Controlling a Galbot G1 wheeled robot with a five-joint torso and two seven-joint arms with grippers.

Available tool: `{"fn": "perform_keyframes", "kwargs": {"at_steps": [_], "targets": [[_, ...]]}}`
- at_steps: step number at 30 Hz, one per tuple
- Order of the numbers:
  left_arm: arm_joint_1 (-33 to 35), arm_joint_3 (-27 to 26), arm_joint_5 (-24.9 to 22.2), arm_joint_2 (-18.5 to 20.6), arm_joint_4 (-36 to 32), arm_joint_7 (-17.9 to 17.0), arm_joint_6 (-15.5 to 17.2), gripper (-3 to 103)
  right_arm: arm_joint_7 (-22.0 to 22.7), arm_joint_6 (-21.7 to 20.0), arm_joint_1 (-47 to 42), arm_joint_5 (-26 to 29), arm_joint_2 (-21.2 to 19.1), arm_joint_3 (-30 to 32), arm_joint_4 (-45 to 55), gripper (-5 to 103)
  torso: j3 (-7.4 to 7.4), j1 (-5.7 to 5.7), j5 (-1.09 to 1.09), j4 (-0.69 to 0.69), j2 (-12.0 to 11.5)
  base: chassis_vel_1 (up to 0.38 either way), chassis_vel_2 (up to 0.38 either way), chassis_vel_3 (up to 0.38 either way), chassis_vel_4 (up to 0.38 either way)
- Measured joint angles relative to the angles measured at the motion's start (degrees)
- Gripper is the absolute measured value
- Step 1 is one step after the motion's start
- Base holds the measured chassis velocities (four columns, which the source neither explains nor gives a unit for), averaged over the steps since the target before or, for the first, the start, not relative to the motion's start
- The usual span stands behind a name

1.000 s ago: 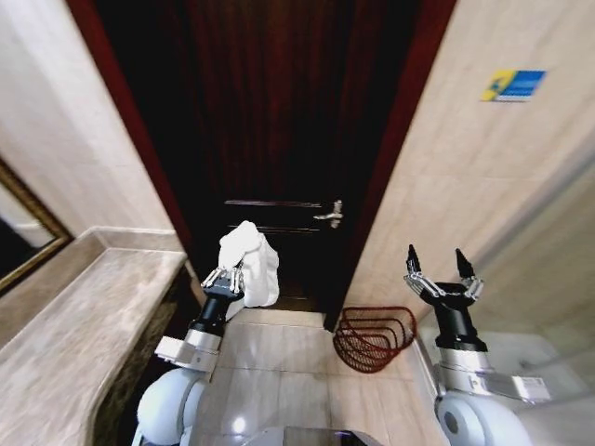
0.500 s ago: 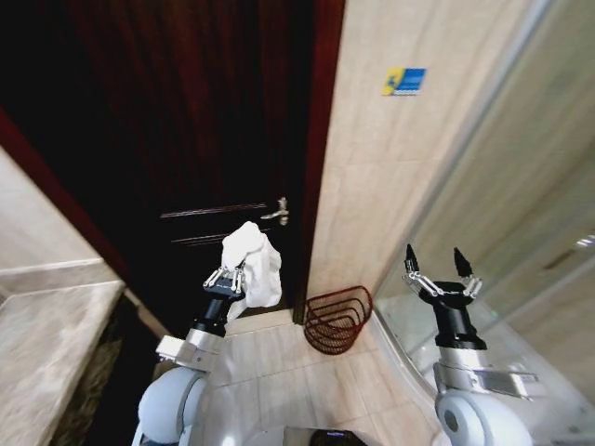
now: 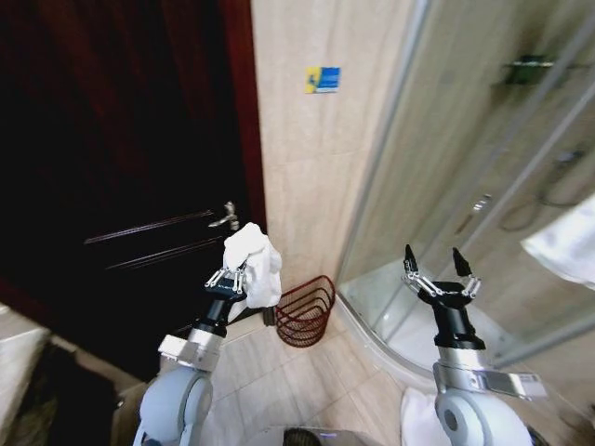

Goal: Discard the used towel into the hamper.

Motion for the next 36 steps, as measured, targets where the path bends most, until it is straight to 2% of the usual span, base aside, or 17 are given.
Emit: {"fn": "perform_keyframes", "kwargs": {"at_steps": [9,16,24,36], "targets": [[-1.42,0.11,-0.19,0.98,2.72,0.64,0.31,9,-0.62,0.25,-0.39,-0.11,0.58,0.71,0.07,100,0.00,0.00,0.00,-0.02,0.00,-0.115,-0.108,-0.112,-0.118],[-2.72,-0.35,-1.31,2.87,5.24,0.63,0.30,9,-0.97,0.24,-0.41,-0.27,1.07,0.52,0.65,100,0.00,0.00,0.00,0.03,0.00,-0.014,-0.022,-0.017,-0.011],[-5.31,-0.44,-1.72,6.01,13.62,1.16,-2.40,9,-1.64,1.26,-0.17,-2.06,1.93,0.32,0.74,100,0.00,0.00,-0.01,0.00,0.00,0.000,0.000,0.000,0.000],[-7.41,0.18,-2.88,8.75,21.55,1.94,-2.88,9,-1.44,3.37,0.48,-4.85,3.20,0.04,0.31,100,0.00,0.00,0.00,0.01,-0.01,-0.040,0.041,0.040,-0.035]]}}
